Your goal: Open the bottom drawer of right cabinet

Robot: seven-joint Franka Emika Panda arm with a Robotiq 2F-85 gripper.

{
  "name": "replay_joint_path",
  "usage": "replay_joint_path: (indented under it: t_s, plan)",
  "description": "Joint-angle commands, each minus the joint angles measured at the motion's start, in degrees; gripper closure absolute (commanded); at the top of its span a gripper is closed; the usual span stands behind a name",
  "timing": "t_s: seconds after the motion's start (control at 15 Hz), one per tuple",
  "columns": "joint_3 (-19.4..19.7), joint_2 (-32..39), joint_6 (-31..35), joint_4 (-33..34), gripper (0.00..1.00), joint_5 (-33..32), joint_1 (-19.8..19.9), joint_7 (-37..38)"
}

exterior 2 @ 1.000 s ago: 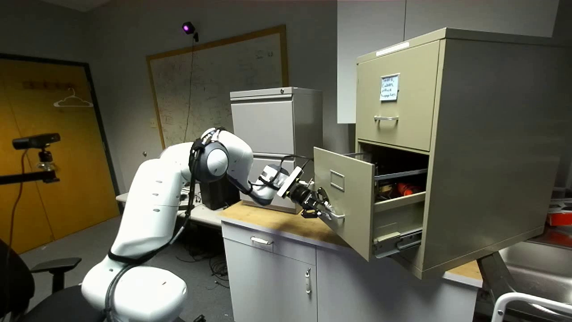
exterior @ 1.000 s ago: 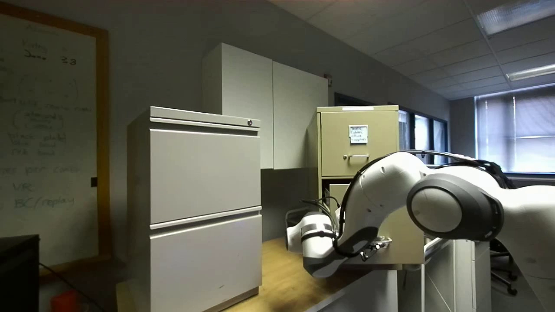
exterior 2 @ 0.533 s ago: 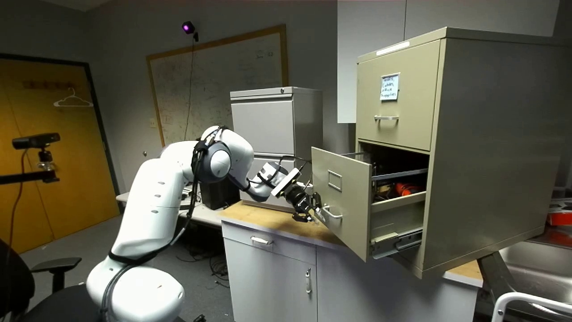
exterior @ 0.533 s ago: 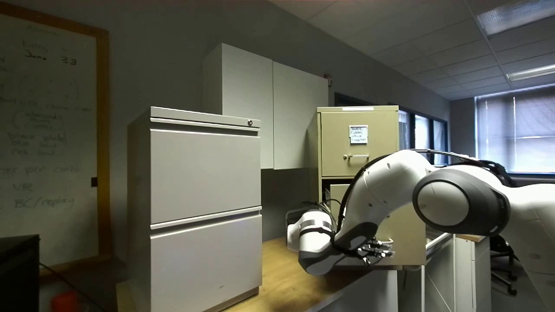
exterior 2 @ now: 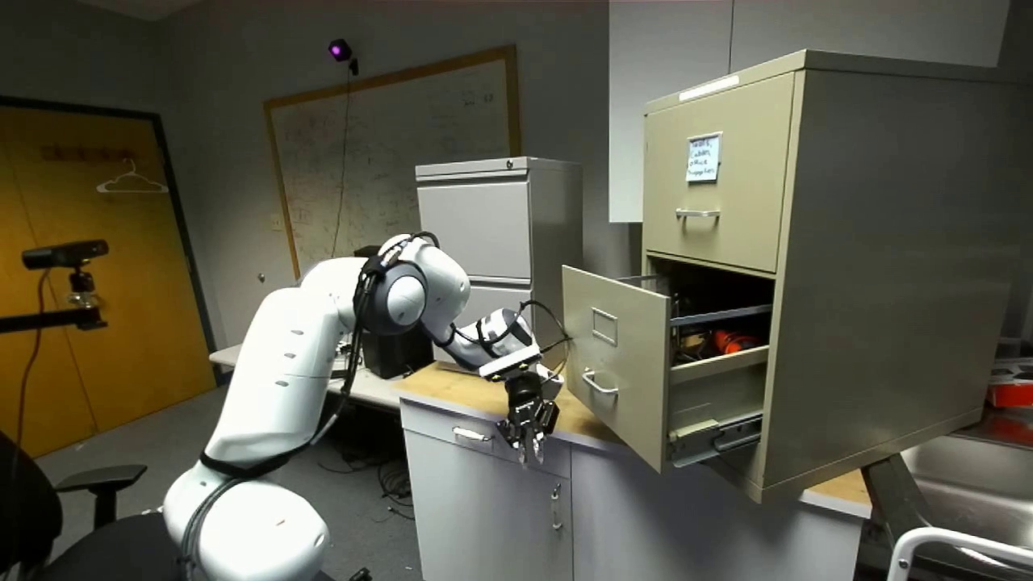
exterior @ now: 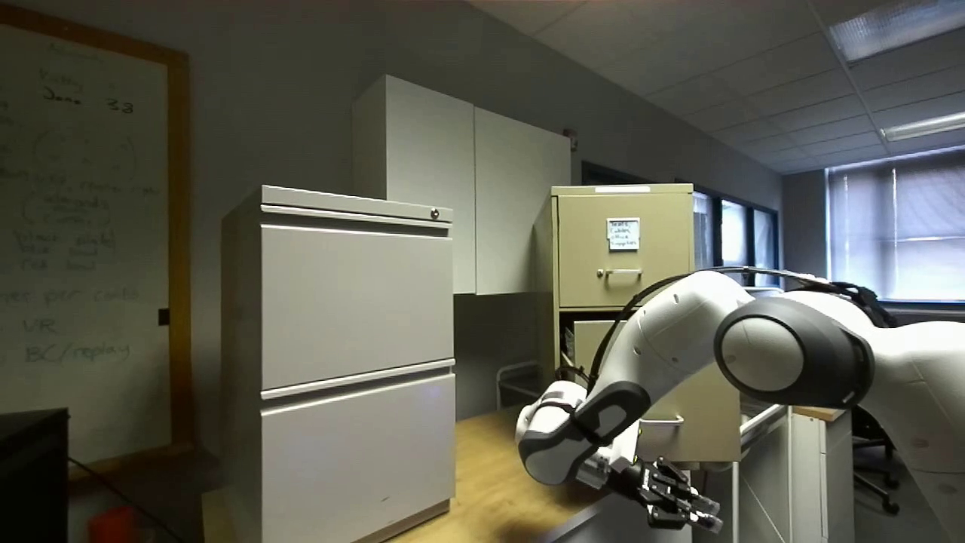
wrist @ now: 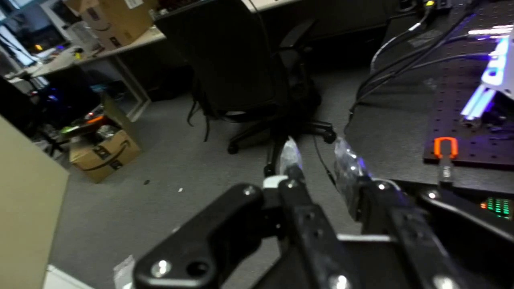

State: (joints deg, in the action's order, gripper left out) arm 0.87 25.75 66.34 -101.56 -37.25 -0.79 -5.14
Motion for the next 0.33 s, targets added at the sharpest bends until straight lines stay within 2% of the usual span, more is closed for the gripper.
replay_joint_path:
  t_s: [0.0,0.27]
  plan:
    - [-0.49,-1.52,-0.6,0.99,0.38,9.58,2.63,-0.03]
    - [-0.2,-4.05,1.2,0.08,0.07,20.04,4.07,0.52]
